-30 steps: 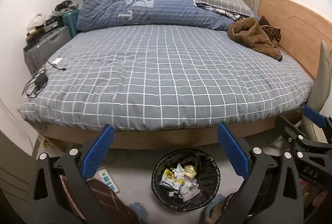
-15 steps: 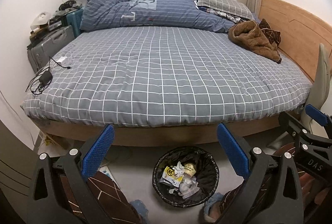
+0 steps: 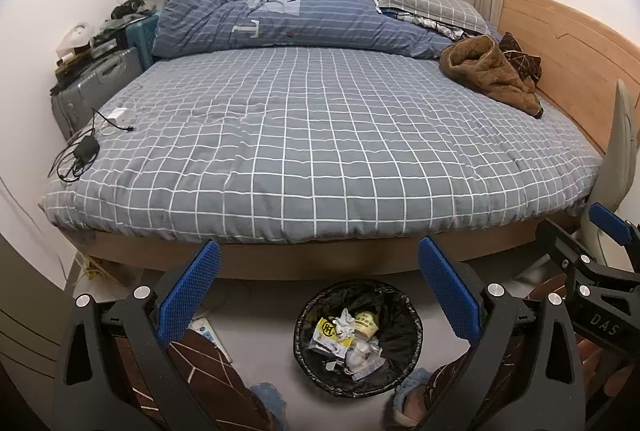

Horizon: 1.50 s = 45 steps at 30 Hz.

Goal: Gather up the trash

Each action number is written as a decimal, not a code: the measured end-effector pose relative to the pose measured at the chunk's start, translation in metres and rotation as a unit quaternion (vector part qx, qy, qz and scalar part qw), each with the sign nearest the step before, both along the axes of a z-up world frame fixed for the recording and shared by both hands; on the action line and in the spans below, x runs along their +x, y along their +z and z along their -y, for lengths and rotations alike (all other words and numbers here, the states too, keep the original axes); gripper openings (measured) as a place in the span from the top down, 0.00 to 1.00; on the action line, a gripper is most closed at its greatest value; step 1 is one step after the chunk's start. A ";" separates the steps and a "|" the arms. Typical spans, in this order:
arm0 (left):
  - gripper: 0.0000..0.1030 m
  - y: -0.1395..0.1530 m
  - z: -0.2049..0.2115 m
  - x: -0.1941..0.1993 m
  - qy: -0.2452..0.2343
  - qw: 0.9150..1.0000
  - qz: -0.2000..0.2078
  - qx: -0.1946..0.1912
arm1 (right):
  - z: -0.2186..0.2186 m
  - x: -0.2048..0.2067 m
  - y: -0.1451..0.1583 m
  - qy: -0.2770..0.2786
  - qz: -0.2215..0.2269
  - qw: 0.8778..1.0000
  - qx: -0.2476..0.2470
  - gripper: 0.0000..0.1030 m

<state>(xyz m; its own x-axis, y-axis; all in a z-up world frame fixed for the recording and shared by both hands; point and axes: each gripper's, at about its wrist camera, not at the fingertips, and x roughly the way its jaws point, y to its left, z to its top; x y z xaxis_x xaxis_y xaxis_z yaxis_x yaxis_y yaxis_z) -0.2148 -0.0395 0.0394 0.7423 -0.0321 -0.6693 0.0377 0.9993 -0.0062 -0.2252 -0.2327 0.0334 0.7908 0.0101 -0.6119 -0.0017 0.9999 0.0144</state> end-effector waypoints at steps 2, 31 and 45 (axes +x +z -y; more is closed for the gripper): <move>0.06 0.000 -0.002 0.000 0.000 1.000 -0.001 -0.005 | -0.001 0.001 0.000 0.000 0.000 1.000 -0.001 0.07; 0.06 -0.004 0.000 0.001 0.003 1.000 -0.002 0.031 | -0.008 0.004 -0.011 0.003 -0.009 1.000 -0.002 0.07; 0.06 -0.005 0.000 -0.001 0.000 1.000 0.006 0.030 | -0.010 0.002 -0.014 0.004 -0.009 1.000 0.000 0.07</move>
